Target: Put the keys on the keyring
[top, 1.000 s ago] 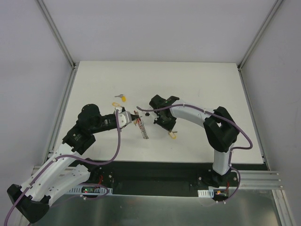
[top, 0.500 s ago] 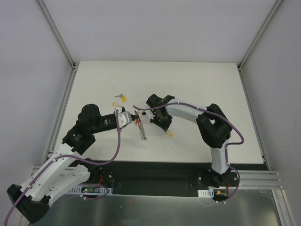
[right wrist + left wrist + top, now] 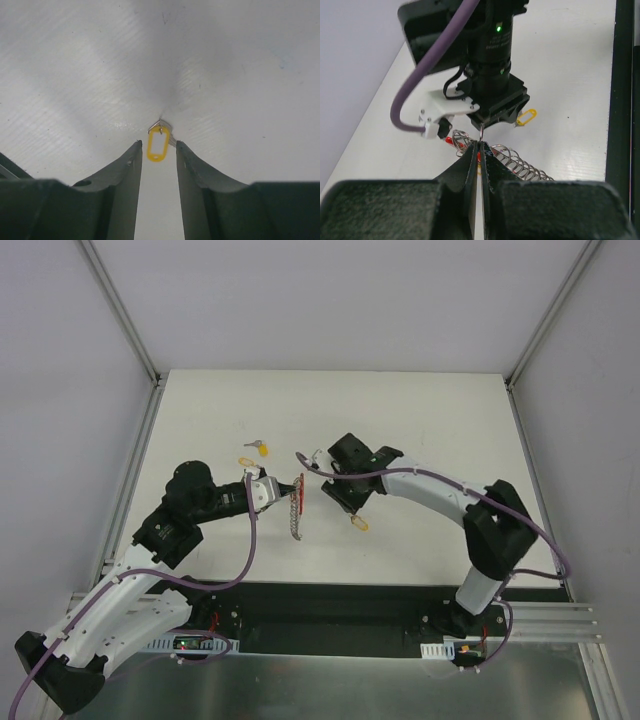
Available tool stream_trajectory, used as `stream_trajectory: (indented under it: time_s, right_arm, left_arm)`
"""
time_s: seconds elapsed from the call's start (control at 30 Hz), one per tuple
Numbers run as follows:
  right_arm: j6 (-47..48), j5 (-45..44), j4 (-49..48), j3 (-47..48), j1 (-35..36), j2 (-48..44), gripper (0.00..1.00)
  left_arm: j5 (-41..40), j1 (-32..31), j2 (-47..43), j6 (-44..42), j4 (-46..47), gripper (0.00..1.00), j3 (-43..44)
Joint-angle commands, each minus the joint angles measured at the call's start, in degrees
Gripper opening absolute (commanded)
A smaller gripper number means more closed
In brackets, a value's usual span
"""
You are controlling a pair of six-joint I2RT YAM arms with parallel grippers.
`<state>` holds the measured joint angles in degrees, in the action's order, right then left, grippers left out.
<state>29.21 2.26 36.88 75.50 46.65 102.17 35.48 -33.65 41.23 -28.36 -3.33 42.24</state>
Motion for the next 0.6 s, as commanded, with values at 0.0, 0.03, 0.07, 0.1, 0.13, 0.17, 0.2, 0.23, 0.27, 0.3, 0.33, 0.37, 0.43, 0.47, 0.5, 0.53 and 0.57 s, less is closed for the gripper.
stream_trajectory:
  time_s: [0.0,0.03,0.07,0.1,0.13,0.17,0.2,0.23,0.27,0.3,0.33,0.37,0.43,0.47,0.5,0.53,0.57]
  right_arm:
    - [-2.8,2.8,-11.4,-9.3,-2.1,-9.8,0.36]
    - [-2.8,3.3,-16.2,-11.5,-2.2,-11.0,0.36]
    - [-3.1,3.5,-18.6,-16.0,-2.4,-13.5,0.36]
    - [-3.9,3.7,-20.8,-17.8,-2.7,-14.4,0.35]
    - [-4.2,4.0,-23.0,-19.5,-3.0,-15.2,0.35]
    - [-4.8,4.2,-27.2,-21.5,-3.3,-16.9,0.35]
    - [-5.7,4.3,-29.7,-24.9,-4.0,-17.7,0.34]
    - [-6.3,4.7,-33.7,-26.6,-4.5,-18.4,0.33]
    - [-6.7,5.3,-34.9,-27.7,-4.8,-18.8,0.33]
    - [-6.9,5.4,-35.6,-29.0,-5.3,-19.2,0.32]
    - [-6.9,5.4,-36.7,-29.5,-5.5,-19.3,0.32]
    - [-6.9,5.8,-38.5,-30.1,-5.5,-19.2,0.32]
    - [-7.1,6.6,-40.4,-31.3,-6.1,-18.6,0.31]
    - [-7.2,7.4,-40.7,-31.6,-6.3,-18.1,0.31]
    - [-7.2,7.8,-41.3,-31.7,-6.5,-17.7,0.3]
    - [-7.4,8.1,-42.6,-32.2,-6.6,-17.1,0.29]
    - [-7.4,8.9,-43.1,-32.4,-6.5,-17.0,0.29]
  left_arm:
    - [1.1,0.7,-0.3,-0.8,2.4,0.0,0.9]
    - [1.1,0.7,-0.2,-0.7,2.4,0.0,0.9]
    - [1.1,0.7,-0.3,-0.8,2.5,0.0,0.9]
    - [1.1,0.7,-0.3,-0.7,2.4,0.0,1.0]
    - [1.1,0.7,-0.2,-0.7,2.4,0.0,1.0]
    - [1.1,0.8,-0.3,-0.7,2.4,0.0,1.0]
    - [1.1,0.7,-0.2,-0.7,2.5,0.0,1.0]
    - [1.2,0.7,-0.1,-0.7,2.5,0.0,0.9]
    - [1.2,0.7,-0.1,-0.7,2.5,0.0,1.0]
    - [1.2,0.7,0.0,-0.7,2.5,0.0,0.9]
    - [1.3,0.7,0.0,-0.6,2.5,0.0,1.0]
    - [1.2,0.7,0.1,-0.6,2.4,0.0,1.0]
    - [1.3,0.7,0.0,-0.6,2.4,0.0,1.0]
    - [1.3,0.7,0.1,-0.6,2.4,0.0,1.0]
    - [1.3,0.7,0.2,-0.7,2.5,0.0,1.0]
    - [1.3,0.7,0.2,-0.7,2.4,0.0,1.0]
    - [1.1,0.7,0.1,-0.7,2.5,0.0,0.8]
